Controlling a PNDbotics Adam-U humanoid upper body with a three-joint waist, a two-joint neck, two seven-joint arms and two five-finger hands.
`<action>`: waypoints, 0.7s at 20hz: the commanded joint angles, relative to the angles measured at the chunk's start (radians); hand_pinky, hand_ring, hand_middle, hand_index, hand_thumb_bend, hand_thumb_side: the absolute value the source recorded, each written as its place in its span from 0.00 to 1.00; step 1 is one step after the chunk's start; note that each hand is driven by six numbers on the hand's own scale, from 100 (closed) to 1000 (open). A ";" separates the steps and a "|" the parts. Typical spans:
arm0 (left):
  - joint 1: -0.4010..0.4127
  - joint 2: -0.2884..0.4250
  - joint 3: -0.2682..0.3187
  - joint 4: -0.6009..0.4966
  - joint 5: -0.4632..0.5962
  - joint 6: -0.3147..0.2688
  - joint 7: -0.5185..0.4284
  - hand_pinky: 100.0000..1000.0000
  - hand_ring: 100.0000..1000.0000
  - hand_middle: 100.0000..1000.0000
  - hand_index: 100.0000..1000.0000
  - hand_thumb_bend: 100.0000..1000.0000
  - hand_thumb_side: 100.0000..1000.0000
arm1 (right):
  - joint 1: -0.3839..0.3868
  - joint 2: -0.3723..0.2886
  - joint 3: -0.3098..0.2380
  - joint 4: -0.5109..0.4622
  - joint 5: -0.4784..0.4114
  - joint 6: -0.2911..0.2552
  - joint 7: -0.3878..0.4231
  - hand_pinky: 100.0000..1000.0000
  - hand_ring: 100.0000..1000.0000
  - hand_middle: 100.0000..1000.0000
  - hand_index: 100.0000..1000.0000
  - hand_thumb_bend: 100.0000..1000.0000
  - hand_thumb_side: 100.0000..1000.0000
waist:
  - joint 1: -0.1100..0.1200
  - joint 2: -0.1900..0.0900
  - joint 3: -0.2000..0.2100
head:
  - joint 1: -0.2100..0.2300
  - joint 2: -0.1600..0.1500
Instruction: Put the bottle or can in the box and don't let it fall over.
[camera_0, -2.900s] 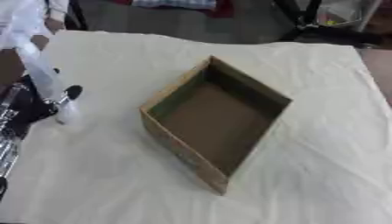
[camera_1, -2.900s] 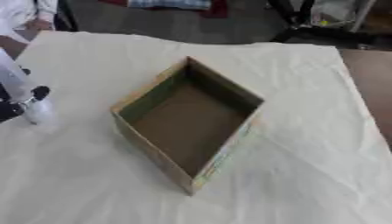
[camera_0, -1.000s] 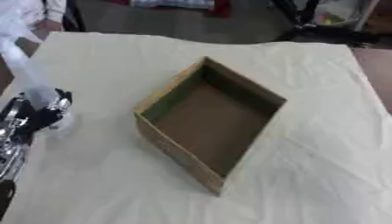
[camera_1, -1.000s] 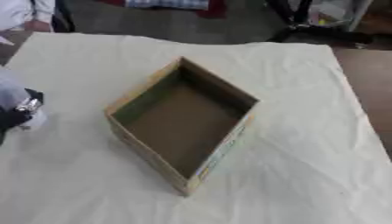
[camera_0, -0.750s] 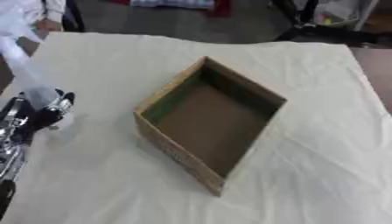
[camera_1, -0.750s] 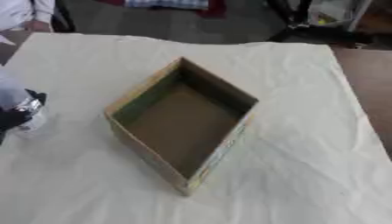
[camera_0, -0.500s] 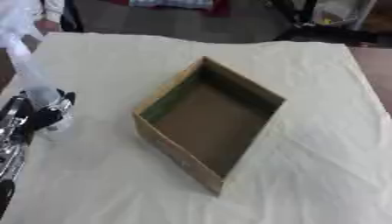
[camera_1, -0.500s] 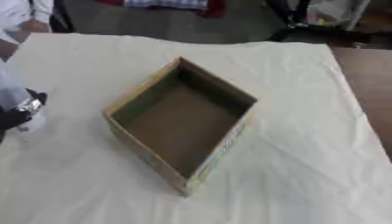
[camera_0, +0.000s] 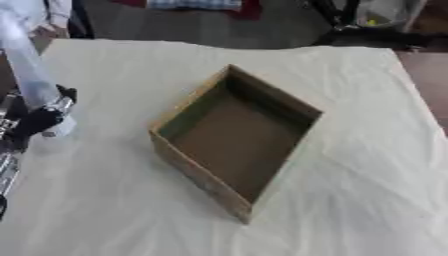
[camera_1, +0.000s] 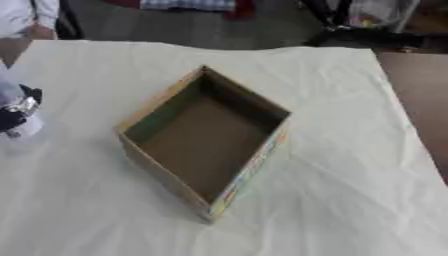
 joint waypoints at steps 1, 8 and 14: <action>-0.028 0.048 0.009 -0.047 0.005 0.006 0.004 1.00 0.47 0.45 0.15 0.15 0.00 | -0.004 -0.026 -0.013 -0.018 -0.004 0.000 -0.005 0.94 1.00 0.87 0.69 0.00 0.46 | 0.004 -0.020 0.000 | -0.006 0.003; -0.088 0.064 -0.003 -0.096 0.016 0.013 0.001 1.00 0.47 0.45 0.14 0.13 0.00 | -0.003 -0.030 -0.014 -0.018 -0.008 0.000 -0.008 0.94 1.00 0.87 0.69 0.00 0.47 | 0.008 -0.024 -0.002 | -0.008 0.011; -0.203 0.052 -0.046 -0.131 0.042 0.031 -0.016 1.00 0.47 0.45 0.14 0.11 0.00 | -0.005 -0.039 -0.015 -0.018 -0.014 -0.001 -0.007 0.94 0.99 0.86 0.69 0.00 0.46 | 0.010 -0.033 -0.006 | -0.026 0.022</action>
